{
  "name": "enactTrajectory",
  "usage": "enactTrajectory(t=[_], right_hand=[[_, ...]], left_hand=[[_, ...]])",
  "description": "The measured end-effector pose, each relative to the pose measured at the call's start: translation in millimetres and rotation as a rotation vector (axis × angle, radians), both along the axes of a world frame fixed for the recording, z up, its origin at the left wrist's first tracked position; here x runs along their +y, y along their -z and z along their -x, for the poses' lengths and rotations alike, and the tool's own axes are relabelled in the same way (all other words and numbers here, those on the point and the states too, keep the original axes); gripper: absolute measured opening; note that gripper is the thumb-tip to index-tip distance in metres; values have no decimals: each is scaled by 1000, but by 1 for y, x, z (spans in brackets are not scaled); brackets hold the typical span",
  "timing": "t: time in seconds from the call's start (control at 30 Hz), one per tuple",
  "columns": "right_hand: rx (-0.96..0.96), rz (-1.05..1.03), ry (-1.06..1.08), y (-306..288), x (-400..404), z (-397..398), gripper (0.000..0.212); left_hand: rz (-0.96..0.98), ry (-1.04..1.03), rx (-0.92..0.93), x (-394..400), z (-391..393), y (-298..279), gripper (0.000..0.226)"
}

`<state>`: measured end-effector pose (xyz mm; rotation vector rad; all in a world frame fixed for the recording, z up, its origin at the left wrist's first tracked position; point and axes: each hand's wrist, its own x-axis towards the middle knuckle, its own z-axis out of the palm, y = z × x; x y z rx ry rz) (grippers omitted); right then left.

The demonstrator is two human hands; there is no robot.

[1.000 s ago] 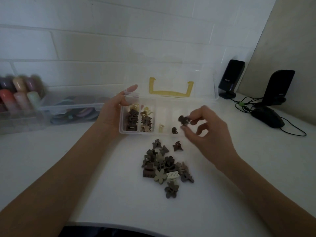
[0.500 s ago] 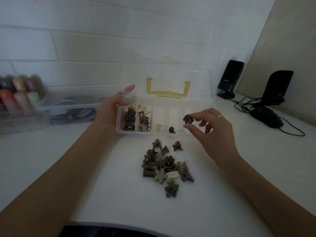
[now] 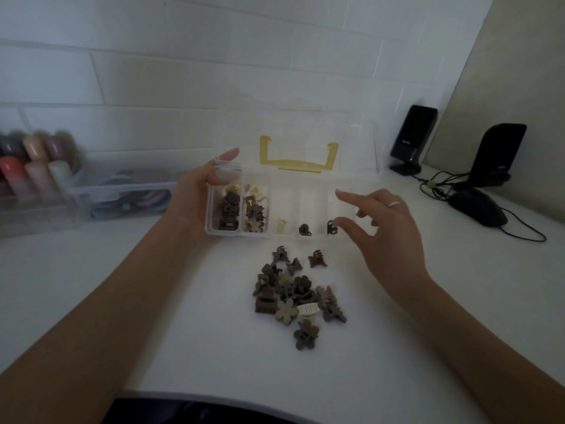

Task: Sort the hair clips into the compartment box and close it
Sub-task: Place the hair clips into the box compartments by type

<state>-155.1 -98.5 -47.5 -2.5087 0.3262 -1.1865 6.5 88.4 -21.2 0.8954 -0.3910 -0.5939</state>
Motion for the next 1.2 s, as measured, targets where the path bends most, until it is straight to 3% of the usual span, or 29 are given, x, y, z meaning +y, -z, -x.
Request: enactTrajectory(t=[0.1, 0.23, 0.4, 0.53, 0.7, 0.83, 1.2], right_hand=[[33, -18, -114, -10, 2, 3, 24], [352, 46, -405, -17, 6, 7, 20], [585, 321, -211, -19, 11, 10, 29], [683, 356, -157, -21, 12, 11, 31], [529, 144, -289, -13, 14, 7, 14], [307, -6, -406, -9, 17, 4, 16], [51, -312, -319, 0, 15, 0, 19]], left_hand=[[12, -6, 17, -1, -1, 1, 43], [-19, -34, -5, -1, -6, 3, 46], [-4, -43, 33, -2, -6, 3, 42], [24, -29, 44, -2, -4, 3, 42], [47, -20, 19, -3, -4, 4, 41], [22, -14, -10, -1, -8, 6, 42], [36, 5, -15, -3, -9, 7, 51]])
